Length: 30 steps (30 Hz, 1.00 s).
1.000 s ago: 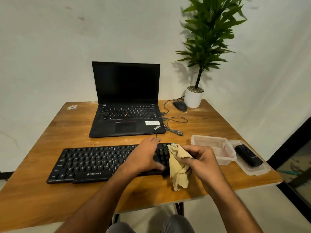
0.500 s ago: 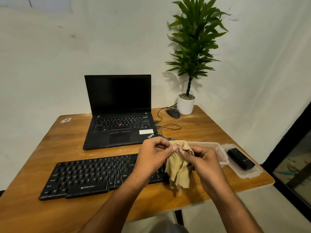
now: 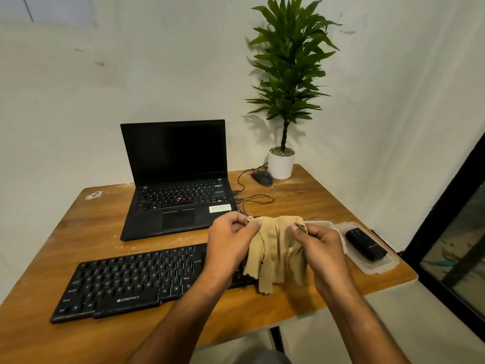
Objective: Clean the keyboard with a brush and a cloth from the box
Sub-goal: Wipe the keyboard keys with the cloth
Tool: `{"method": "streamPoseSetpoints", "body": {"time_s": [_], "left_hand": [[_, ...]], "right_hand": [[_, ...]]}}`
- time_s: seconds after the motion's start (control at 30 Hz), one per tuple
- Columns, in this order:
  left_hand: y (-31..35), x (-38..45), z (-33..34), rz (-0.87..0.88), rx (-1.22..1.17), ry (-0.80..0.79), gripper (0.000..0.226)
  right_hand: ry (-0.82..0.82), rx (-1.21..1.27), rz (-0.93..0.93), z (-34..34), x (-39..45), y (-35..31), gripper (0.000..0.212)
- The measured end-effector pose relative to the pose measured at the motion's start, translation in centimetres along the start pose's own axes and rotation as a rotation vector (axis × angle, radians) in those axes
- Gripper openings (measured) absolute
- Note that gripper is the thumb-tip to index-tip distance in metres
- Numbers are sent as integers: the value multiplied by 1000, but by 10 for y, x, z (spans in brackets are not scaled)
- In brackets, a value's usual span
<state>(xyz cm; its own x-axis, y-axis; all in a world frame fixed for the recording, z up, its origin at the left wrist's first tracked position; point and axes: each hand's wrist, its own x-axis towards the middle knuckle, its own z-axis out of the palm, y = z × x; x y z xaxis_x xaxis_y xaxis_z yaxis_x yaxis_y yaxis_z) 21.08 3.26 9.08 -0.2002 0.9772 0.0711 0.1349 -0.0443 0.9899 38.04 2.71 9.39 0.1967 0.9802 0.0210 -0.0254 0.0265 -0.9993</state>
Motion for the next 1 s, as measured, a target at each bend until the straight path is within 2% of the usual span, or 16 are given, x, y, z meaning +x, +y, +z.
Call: {"method": "streamPoseSetpoints", "body": {"time_s": [0.13, 0.23, 0.3, 0.37, 0.43, 0.5, 0.53, 0.6, 0.63, 0.7, 0.77, 0.9, 1.0], "left_hand": [[10, -13, 15, -24, -69, -227, 14], [10, -11, 17, -69, -109, -290, 24], [12, -6, 13, -83, -84, -349, 31], [16, -2, 12, -56, -53, -401, 29], [22, 4, 11, 107, 60, -346, 16], [28, 16, 8, 343, 370, -295, 38], [30, 21, 7, 386, 495, -349, 53], [36, 28, 6, 287, 576, -512, 67], [36, 31, 8, 219, 552, -555, 61], [36, 34, 14, 153, 477, -521, 34], [37, 34, 22, 138, 427, -410, 19], [49, 33, 36, 169, 416, -201, 16], [51, 38, 40, 141, 360, -94, 23]], "right_hand": [[-140, 82, 56, 11, -10, 3, 34], [-271, 203, 83, 7, -16, -1, 33], [-348, 187, 40, -1, -16, -3, 23], [-332, 78, 8, -7, -9, 4, 33], [-289, -10, 16, -10, -2, 8, 38], [-274, 2, 37, -14, 1, 6, 38], [-286, 9, 49, -17, 3, 2, 37], [-343, 30, 66, -22, 6, -4, 36], [-367, 56, 85, -25, 7, -6, 35], [-359, 109, 112, -31, 12, -11, 30], [-324, 124, 127, -39, 17, -10, 33], [-340, 22, 200, -54, 19, 3, 54], [-293, 60, 245, -66, 22, 16, 50]]}}
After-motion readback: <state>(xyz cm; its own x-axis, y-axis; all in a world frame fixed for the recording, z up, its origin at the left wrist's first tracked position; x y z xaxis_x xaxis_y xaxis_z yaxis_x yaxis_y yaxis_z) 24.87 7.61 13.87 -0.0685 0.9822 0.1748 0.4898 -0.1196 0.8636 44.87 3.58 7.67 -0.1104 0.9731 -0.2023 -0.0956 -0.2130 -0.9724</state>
